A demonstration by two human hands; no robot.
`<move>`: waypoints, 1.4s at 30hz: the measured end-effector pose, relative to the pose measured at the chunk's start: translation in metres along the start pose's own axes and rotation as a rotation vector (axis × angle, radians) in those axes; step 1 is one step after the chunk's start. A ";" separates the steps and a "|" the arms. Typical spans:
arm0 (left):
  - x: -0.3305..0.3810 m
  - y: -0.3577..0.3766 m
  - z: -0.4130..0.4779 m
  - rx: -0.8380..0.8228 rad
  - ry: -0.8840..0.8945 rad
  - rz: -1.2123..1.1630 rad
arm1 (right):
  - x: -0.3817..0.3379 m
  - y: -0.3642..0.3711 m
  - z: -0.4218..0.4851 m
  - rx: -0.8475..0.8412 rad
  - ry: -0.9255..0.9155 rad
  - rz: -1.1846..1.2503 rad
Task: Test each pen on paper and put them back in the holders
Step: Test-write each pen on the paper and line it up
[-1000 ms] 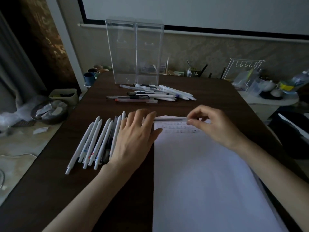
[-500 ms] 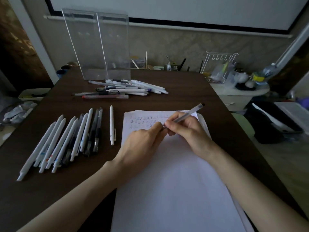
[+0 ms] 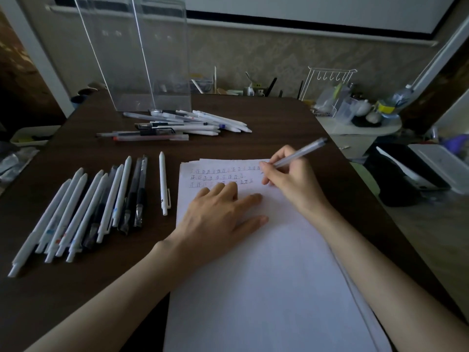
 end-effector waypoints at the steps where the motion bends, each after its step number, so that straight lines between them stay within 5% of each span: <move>1: 0.000 -0.001 0.000 0.004 -0.003 0.004 | 0.001 0.001 0.001 0.005 -0.003 -0.052; 38: 0.000 -0.001 0.001 0.011 -0.015 -0.012 | -0.003 0.007 -0.002 -0.041 0.019 -0.083; 42: -0.008 -0.003 -0.002 0.039 -0.104 -0.197 | -0.004 0.001 0.000 0.015 0.009 -0.198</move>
Point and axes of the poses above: each hand's wrist, its own z-axis towards the middle knuckle, its own y-axis out of the palm, x = y × z, the point moved 10 cm from there along z, towards the middle knuckle, and after that the axes turned 7 degrees about y, right-handed, at the moved point
